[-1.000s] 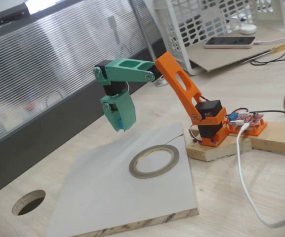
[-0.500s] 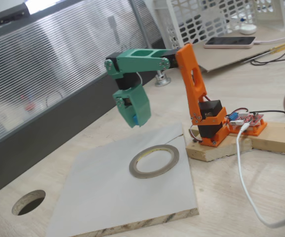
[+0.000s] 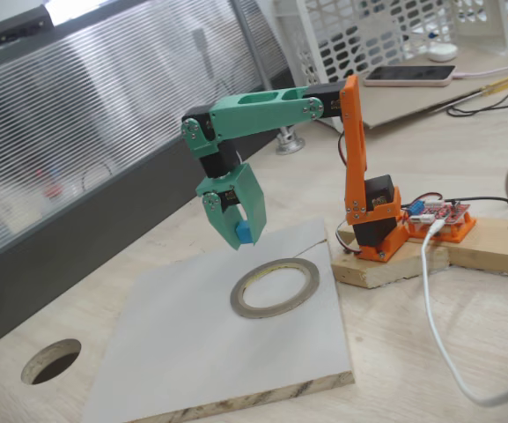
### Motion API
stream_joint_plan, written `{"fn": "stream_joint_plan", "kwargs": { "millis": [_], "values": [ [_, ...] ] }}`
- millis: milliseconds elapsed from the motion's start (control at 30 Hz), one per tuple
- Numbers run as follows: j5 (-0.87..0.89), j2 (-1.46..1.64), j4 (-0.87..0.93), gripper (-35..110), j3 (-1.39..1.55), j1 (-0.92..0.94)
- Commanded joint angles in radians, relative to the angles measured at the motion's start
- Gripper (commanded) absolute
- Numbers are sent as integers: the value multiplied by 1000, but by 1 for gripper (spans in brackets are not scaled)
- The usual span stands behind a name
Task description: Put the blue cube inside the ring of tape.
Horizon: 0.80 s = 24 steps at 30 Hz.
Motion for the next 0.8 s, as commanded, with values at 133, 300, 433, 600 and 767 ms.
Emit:
{"fn": "stream_joint_plan", "kwargs": {
  "millis": [133, 300, 433, 600, 767],
  "values": [
    [6, 44, 6, 16, 72, -173],
    [6, 107, 5, 16, 215, -207],
    [6, 204, 2, 16, 321, -207],
    [0, 249, -58, 16, 434, -207],
    [0, 278, -253, 16, 528, -207]
  ]
}}
